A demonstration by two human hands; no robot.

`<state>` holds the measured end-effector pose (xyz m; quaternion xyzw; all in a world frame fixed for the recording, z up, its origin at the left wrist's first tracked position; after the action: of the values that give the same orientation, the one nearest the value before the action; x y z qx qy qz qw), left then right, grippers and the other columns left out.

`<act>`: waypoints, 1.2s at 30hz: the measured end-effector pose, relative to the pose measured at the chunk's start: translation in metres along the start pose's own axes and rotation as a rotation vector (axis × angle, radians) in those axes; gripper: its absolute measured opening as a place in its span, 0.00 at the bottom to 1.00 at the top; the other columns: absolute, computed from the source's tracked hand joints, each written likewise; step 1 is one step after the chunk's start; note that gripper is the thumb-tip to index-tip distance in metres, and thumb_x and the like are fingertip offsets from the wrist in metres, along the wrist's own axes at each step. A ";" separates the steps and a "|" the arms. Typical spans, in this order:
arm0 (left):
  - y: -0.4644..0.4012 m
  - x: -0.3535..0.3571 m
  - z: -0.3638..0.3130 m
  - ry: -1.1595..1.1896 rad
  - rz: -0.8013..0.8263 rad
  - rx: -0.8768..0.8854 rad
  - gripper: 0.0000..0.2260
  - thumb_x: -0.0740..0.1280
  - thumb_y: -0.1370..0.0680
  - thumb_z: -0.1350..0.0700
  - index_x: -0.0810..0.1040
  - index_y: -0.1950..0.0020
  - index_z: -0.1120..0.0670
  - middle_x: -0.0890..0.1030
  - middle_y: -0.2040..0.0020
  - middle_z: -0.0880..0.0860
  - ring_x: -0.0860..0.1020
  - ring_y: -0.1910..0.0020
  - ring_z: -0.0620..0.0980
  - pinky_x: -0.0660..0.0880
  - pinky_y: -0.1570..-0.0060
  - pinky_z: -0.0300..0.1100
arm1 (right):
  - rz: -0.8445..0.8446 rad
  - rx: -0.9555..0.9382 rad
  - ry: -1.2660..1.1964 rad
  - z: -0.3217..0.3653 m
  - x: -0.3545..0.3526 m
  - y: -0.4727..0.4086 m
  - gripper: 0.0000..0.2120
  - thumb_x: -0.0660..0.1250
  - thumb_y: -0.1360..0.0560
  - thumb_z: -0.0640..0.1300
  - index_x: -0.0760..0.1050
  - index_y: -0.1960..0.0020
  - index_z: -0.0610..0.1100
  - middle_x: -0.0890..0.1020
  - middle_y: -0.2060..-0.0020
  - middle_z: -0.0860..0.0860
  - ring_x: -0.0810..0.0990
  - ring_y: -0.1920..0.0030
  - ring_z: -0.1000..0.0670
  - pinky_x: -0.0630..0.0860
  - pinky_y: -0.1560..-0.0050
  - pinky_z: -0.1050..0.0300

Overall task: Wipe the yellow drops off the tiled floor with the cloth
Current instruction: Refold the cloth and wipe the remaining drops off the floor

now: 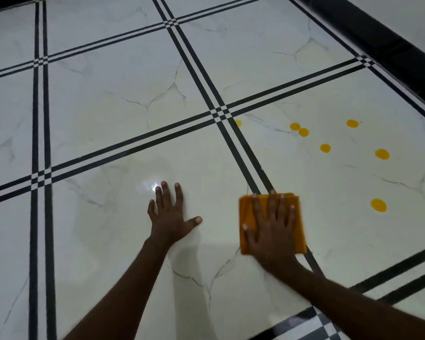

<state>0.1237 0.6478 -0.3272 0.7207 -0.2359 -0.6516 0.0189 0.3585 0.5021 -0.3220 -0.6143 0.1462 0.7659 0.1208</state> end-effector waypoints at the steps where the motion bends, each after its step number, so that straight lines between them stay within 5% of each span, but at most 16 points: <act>1: 0.000 -0.001 -0.001 -0.014 0.015 0.002 0.51 0.58 0.29 0.26 0.33 0.20 0.50 0.31 0.21 0.60 0.34 0.22 0.60 0.44 0.25 0.61 | 0.032 -0.115 -0.028 0.027 0.007 0.006 0.39 0.49 0.20 0.68 0.44 0.16 0.51 0.46 0.17 0.40 0.43 0.17 0.35 0.43 0.20 0.31; 3: 0.000 -0.003 0.001 -0.038 0.033 0.001 0.52 0.59 0.29 0.26 0.32 0.21 0.50 0.30 0.22 0.60 0.33 0.22 0.60 0.43 0.25 0.60 | 0.089 -0.347 -0.036 0.074 0.017 -0.007 0.39 0.50 0.20 0.69 0.42 0.16 0.54 0.43 0.17 0.43 0.41 0.17 0.37 0.41 0.20 0.32; 5: 0.000 -0.004 0.002 -0.043 0.056 -0.009 0.52 0.60 0.29 0.26 0.32 0.21 0.50 0.30 0.22 0.60 0.33 0.22 0.60 0.44 0.25 0.60 | 0.073 -0.368 -0.019 0.081 0.016 -0.048 0.38 0.50 0.20 0.69 0.41 0.16 0.55 0.43 0.16 0.44 0.42 0.17 0.38 0.42 0.20 0.33; 9: -0.005 -0.011 -0.003 -0.092 0.061 -0.018 0.52 0.62 0.29 0.27 0.35 0.20 0.51 0.35 0.21 0.63 0.37 0.21 0.62 0.49 0.26 0.62 | -0.027 0.072 0.033 -0.033 -0.012 -0.072 0.37 0.49 0.20 0.66 0.46 0.16 0.53 0.50 0.16 0.42 0.50 0.18 0.36 0.47 0.20 0.33; 12: -0.007 -0.008 -0.006 -0.115 0.091 -0.033 0.52 0.63 0.28 0.29 0.35 0.20 0.52 0.35 0.21 0.64 0.38 0.21 0.64 0.51 0.26 0.63 | -0.037 0.172 0.022 -0.060 -0.019 -0.008 0.38 0.50 0.20 0.65 0.44 0.16 0.52 0.48 0.17 0.40 0.48 0.18 0.34 0.47 0.21 0.31; 17: -0.006 -0.010 -0.007 -0.115 0.119 -0.038 0.52 0.62 0.28 0.29 0.33 0.20 0.51 0.34 0.21 0.63 0.37 0.21 0.62 0.49 0.26 0.61 | 0.137 -0.306 -0.003 0.020 0.011 0.017 0.38 0.50 0.19 0.69 0.40 0.16 0.55 0.42 0.17 0.44 0.39 0.17 0.38 0.44 0.21 0.31; 20: -0.004 -0.013 -0.009 -0.142 0.164 -0.044 0.53 0.63 0.29 0.28 0.34 0.20 0.52 0.35 0.21 0.63 0.38 0.21 0.63 0.51 0.26 0.61 | 0.190 -0.428 0.085 -0.011 0.005 -0.014 0.38 0.47 0.20 0.70 0.37 0.17 0.57 0.41 0.16 0.46 0.38 0.17 0.40 0.43 0.20 0.33; 23: -0.004 -0.017 -0.014 -0.156 0.181 -0.059 0.53 0.63 0.29 0.28 0.35 0.20 0.53 0.36 0.21 0.64 0.39 0.21 0.64 0.53 0.26 0.63 | 0.122 -0.179 0.120 -0.070 -0.009 -0.022 0.38 0.43 0.20 0.71 0.39 0.16 0.55 0.44 0.16 0.44 0.45 0.17 0.38 0.46 0.20 0.33; 26: -0.004 -0.018 -0.014 -0.163 0.162 -0.059 0.53 0.63 0.29 0.28 0.35 0.20 0.53 0.37 0.21 0.65 0.40 0.21 0.65 0.54 0.27 0.64 | 0.021 0.057 0.024 -0.046 -0.015 -0.003 0.39 0.52 0.21 0.67 0.46 0.16 0.53 0.49 0.17 0.40 0.48 0.18 0.34 0.45 0.21 0.31; 31: -0.005 -0.015 -0.007 -0.125 0.112 -0.029 0.54 0.63 0.30 0.27 0.35 0.20 0.50 0.36 0.20 0.62 0.39 0.21 0.62 0.51 0.26 0.62 | 0.056 -0.316 -0.062 0.052 0.007 -0.047 0.39 0.52 0.20 0.70 0.44 0.16 0.55 0.47 0.16 0.44 0.42 0.17 0.39 0.45 0.21 0.32; 36: -0.005 -0.019 -0.021 -0.172 0.018 0.112 0.52 0.65 0.30 0.29 0.39 0.19 0.49 0.38 0.20 0.61 0.41 0.20 0.62 0.54 0.27 0.62 | -0.068 0.135 0.025 -0.080 -0.018 -0.053 0.36 0.51 0.20 0.66 0.49 0.16 0.54 0.53 0.17 0.42 0.52 0.18 0.35 0.50 0.21 0.32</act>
<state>0.1447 0.6529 -0.3077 0.6598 -0.2791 -0.6968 -0.0358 0.4539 0.5215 -0.3250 -0.6188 0.1783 0.7421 0.1860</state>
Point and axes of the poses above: each hand's wrist, its own y-axis away from the middle knuckle, its own x-axis out of the palm, z = x × y, the point moved 8 cm from there along -y, towards the middle knuckle
